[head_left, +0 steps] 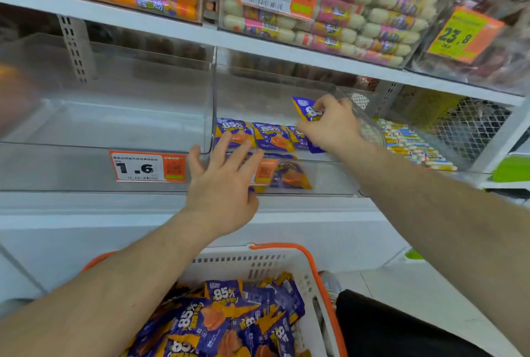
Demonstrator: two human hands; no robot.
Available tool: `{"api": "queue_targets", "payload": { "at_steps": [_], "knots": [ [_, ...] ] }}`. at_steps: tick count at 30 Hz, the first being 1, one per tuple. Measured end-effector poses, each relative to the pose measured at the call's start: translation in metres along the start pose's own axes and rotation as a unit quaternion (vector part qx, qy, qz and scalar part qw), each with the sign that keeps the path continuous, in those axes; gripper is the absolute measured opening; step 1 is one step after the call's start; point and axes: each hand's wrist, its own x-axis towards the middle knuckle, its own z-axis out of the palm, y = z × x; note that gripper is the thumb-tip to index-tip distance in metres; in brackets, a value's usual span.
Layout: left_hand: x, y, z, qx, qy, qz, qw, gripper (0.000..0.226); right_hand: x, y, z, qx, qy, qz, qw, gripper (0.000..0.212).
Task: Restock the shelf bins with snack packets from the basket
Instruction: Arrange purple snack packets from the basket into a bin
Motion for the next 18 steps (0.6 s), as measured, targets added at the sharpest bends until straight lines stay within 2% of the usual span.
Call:
{"api": "queue_targets", "payload": {
  "at_steps": [2, 7, 10, 11, 13, 15, 18],
  "knots": [
    [0.0, -0.001, 0.007, 0.016, -0.021, 0.003, 1.0, 0.091, 0.023, 0.011, 0.006, -0.055, -0.055, 0.023, 0.997, 0.053],
    [0.0, -0.002, 0.019, 0.021, 0.059, -0.005, 0.998, 0.091, 0.039, 0.034, 0.035, -0.211, -0.182, 0.019, 0.96, 0.035],
    [0.001, -0.001, 0.021, 0.02, 0.08, -0.002, 0.997, 0.091, 0.036, 0.038, 0.046, -0.201, -0.351, 0.103, 0.909, 0.029],
    [0.0, -0.001, 0.021, 0.021, 0.077, -0.002, 0.997, 0.091, 0.038, 0.038, 0.046, -0.246, -0.372, 0.096, 0.89, 0.029],
    [0.0, 0.0, 0.022, 0.02, 0.073, -0.005, 0.997, 0.091, 0.04, 0.035, 0.046, -0.315, -0.345, 0.037, 0.883, 0.034],
    [0.0, 0.001, 0.022, 0.022, 0.065, -0.006, 0.998, 0.092, 0.041, 0.036, 0.049, -0.33, -0.316, -0.011, 0.889, 0.03],
    [0.0, 0.001, 0.019, 0.026, 0.052, -0.011, 0.998, 0.092, 0.037, 0.038, 0.05, -0.346, -0.314, -0.019, 0.884, 0.028]
  ]
}}
